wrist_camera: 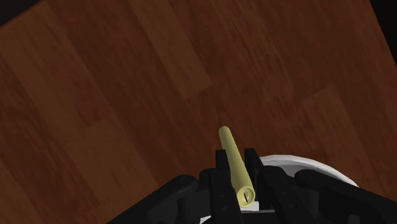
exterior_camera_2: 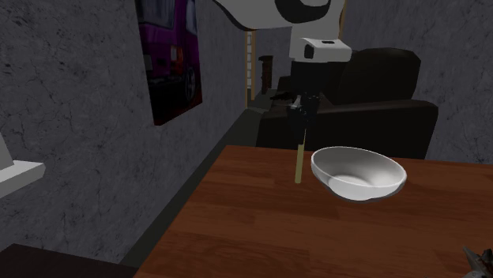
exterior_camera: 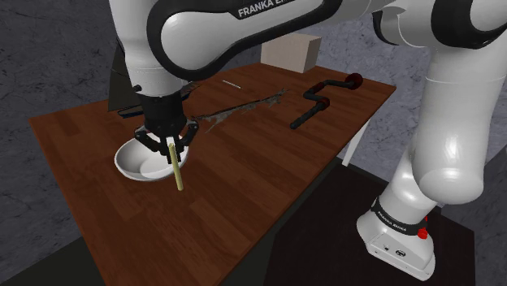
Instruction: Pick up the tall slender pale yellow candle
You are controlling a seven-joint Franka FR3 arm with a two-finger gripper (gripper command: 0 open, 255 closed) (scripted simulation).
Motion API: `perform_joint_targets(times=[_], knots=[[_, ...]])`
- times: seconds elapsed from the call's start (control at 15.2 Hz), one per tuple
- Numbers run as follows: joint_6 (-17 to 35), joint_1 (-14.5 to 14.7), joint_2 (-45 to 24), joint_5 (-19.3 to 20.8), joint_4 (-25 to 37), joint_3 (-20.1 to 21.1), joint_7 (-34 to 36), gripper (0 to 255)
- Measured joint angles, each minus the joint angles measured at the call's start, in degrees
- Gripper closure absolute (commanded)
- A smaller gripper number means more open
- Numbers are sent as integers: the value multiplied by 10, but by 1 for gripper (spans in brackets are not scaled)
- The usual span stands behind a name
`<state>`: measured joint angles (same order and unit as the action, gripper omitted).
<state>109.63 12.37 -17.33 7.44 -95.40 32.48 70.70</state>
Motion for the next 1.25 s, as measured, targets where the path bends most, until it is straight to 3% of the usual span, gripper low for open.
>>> perform_joint_targets(times=[0.33,1.25], knots=[[-10,0,2,-2,8,1,-1,255],[-109,6,7,-6,103,5,-3,255]])
